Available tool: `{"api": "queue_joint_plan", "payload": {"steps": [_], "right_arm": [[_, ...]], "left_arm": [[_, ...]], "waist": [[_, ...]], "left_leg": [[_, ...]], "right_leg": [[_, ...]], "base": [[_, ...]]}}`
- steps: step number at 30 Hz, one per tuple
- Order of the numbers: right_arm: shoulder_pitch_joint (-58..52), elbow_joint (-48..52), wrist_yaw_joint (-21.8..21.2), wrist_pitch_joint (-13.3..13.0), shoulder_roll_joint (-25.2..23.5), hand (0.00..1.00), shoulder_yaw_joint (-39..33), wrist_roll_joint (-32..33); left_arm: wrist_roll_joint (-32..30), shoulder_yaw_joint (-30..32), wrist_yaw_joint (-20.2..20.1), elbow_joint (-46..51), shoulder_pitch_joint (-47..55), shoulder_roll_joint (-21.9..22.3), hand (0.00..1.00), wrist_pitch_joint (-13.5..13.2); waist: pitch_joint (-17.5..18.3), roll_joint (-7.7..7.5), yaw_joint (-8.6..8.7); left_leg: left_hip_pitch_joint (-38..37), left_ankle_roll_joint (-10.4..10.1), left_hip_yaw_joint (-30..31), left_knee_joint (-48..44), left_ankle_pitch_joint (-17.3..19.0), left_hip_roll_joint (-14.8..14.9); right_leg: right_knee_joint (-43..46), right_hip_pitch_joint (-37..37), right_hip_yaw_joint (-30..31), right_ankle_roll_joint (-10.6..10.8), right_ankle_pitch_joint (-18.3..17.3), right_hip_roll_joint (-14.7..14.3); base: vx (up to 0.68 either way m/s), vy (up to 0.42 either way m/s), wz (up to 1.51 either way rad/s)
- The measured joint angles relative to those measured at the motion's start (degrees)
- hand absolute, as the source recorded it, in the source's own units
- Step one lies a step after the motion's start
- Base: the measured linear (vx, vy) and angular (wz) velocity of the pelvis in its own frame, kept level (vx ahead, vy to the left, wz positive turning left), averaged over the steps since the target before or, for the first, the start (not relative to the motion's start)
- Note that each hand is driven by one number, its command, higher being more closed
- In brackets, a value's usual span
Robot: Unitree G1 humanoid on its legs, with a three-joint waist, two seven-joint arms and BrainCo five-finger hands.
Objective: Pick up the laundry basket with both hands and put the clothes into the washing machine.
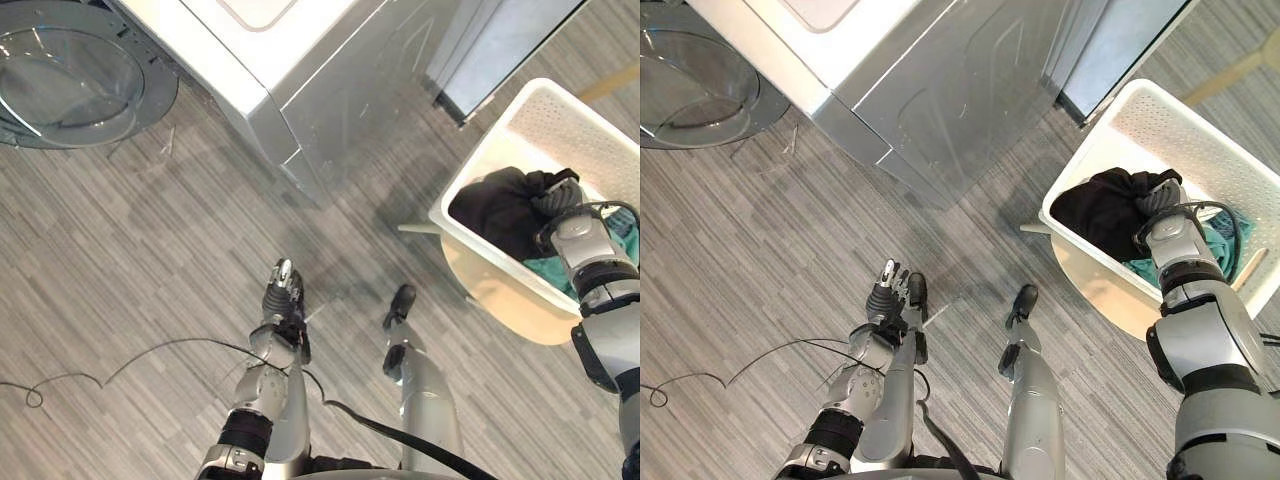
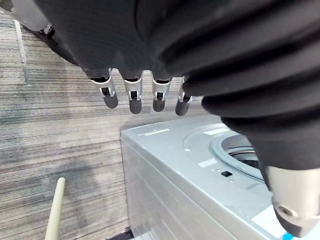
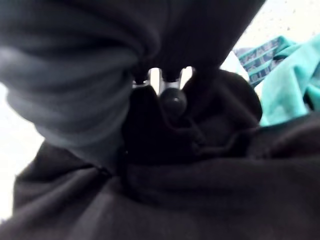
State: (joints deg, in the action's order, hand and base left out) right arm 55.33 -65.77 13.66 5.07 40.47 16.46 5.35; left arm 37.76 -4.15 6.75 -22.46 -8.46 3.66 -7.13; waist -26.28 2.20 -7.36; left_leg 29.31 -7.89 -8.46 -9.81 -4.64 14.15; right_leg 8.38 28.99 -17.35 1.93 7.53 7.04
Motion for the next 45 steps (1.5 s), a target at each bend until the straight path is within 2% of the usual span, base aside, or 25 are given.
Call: {"api": "queue_joint_plan", "payload": {"steps": [6,10,13,16,18,21,24,28,31,34,38,41,42,43,45], "right_arm": [[-11.31,20.86,7.31,-0.23,-7.27,1.0,-22.82,1.48],[-17.69,29.81,10.13,-0.36,-10.48,1.0,-32.37,1.01],[-23.88,36.17,11.54,-0.42,-14.51,1.0,-37.56,0.43],[-34.7,47.92,11.3,-0.47,-20.12,1.0,-40.77,-4.13],[-38.55,52.57,10.84,-0.47,-21.35,1.0,-41.44,-5.92],[-44.77,60.58,7.13,-0.75,-23.42,1.0,-42.65,-7.71],[-50.0,69.97,2.54,-2.26,-24.49,1.0,-42.49,-7.42],[-53.51,78.33,-2.87,-4.91,-24.03,1.0,-42.17,-3.59],[-53.54,81.8,-5.99,-7.14,-22.53,1.0,-41.31,0.4],[-52.54,83.35,-7.44,-8.94,-17.99,1.0,-38.96,4.53],[-47.32,83.35,-8.66,-9.28,-14.56,1.0,-35.22,8.66],[-43.22,83.34,-9.03,-10.15,-12.26,1.0,-31.29,13.43],[-41.36,83.34,-9.15,-10.37,-11.16,1.0,-29.31,15.77],[-40.99,83.34,-9.21,-10.37,-10.95,1.0,-28.93,16.1],[-38.59,83.27,-10.09,-10.45,-9.96,1.0,-25.57,17.61]], "left_arm": [[-0.77,-0.24,1.27,1.52,1.19,-0.8,0.0,-0.74],[-4.37,-0.5,2.03,4.74,3.89,-3.24,0.0,-0.97],[-12.55,0.28,2.19,8.57,8.01,-6.12,0.0,-0.33],[-21.22,4.54,2.05,16.59,13.13,-7.13,0.0,0.48],[-24.13,6.22,2.04,20.53,14.09,-7.15,0.0,0.66],[-31.25,7.77,1.87,29.82,15.22,-7.4,0.0,0.56],[-36.02,6.34,0.69,38.16,15.39,-7.42,0.0,0.4],[-38.51,3.4,-1.06,44.96,16.53,-8.3,0.0,-0.7],[-38.53,0.14,-2.93,46.96,15.7,-11.48,0.0,-1.64],[-36.14,-5.26,-4.8,45.94,11.0,-15.31,0.0,-1.94],[-31.25,-12.37,-7.97,40.05,3.94,-18.27,0.0,-1.52],[-26.82,-18.62,-10.13,32.3,-1.55,-19.18,0.0,0.6],[-24.03,-21.35,-10.99,28.23,-4.28,-19.13,0.0,2.46],[-23.58,-21.75,-11.22,27.58,-4.71,-19.11,0.0,2.76],[-19.54,-24.99,-11.81,22.78,-8.31,-19.37,0.0,5.11]], "waist": [[0.84,-2.43,0.43],[1.92,-3.68,0.65],[5.66,-4.47,2.07],[11.29,-4.57,3.23],[12.79,-4.35,3.59],[15.66,-3.99,5.06],[17.19,-3.61,5.48],[19.97,-2.87,7.0],[22.58,-2.39,8.12],[23.1,-2.35,8.42],[23.86,-1.98,9.14],[24.31,-1.74,9.77],[24.32,-1.72,10.12],[24.32,-1.71,10.19],[24.33,-1.69,10.61]], "left_leg": [[-7.0,-0.01,-1.63,1.55,0.0,-0.23],[-11.55,0.0,-2.11,3.19,0.01,-0.57],[-14.85,0.14,-2.08,4.87,0.37,-1.36],[-18.23,0.19,-2.34,5.93,1.44,-1.82],[-19.84,-0.05,-2.61,6.07,1.87,-2.08],[-23.84,-0.01,-3.03,7.16,2.51,-2.6],[-26.97,-0.19,-4.59,7.23,3.73,-2.7],[-30.04,-0.31,-6.39,7.38,4.9,-2.71],[-31.3,-0.41,-7.9,7.64,5.35,-2.56],[-32.38,-0.42,-8.96,7.92,5.35,-2.58],[-33.68,-0.43,-10.07,9.32,5.32,-3.11],[-34.11,-0.51,-10.57,9.83,5.21,-3.26],[-34.12,-0.52,-10.69,9.82,5.19,-3.26],[-34.12,-0.52,-10.72,9.82,5.19,-3.26],[-34.18,-0.56,-10.83,9.82,5.17,-3.25]], "right_leg": [[-1.7,-5.96,0.92,0.04,0.08,-0.49],[-2.77,-9.83,1.42,0.66,-0.3,-0.94],[-4.03,-12.78,1.75,1.11,-0.5,-0.73],[-5.64,-16.3,1.83,1.96,-1.13,-0.63],[-5.79,-17.69,1.97,1.98,-1.17,-0.42],[-6.74,-21.28,2.72,2.27,-1.37,-0.22],[-7.62,-23.61,4.0,2.53,-1.53,-0.23],[-8.59,-25.79,5.88,2.77,-1.53,-0.48],[-8.76,-26.0,7.42,2.81,-1.49,-0.79],[-9.1,-26.45,8.46,3.04,-1.15,-0.92],[-10.32,-26.78,9.82,3.6,-0.43,-0.89],[-10.54,-26.76,10.36,3.73,-0.28,-0.9],[-10.55,-26.67,10.57,3.69,-0.19,-0.95],[-10.56,-26.64,10.61,3.67,-0.17,-0.96],[-10.55,-26.62,11.03,3.36,0.12,-1.03]], "base": [[-0.01,-0.018,-0.09],[0.02,-0.01,-0.05],[0.08,0.023,0.0],[0.11,0.043,0.0],[0.1,0.037,-0.05],[0.08,0.039,-0.07],[0.05,0.026,-0.23],[0.05,0.016,-0.27],[0.02,0.003,-0.27],[-0.01,0.002,-0.15],[-0.03,0.008,-0.16],[-0.01,0.006,-0.09],[0.0,-0.003,-0.05],[0.01,-0.003,-0.06],[0.02,0.001,-0.04]]}}
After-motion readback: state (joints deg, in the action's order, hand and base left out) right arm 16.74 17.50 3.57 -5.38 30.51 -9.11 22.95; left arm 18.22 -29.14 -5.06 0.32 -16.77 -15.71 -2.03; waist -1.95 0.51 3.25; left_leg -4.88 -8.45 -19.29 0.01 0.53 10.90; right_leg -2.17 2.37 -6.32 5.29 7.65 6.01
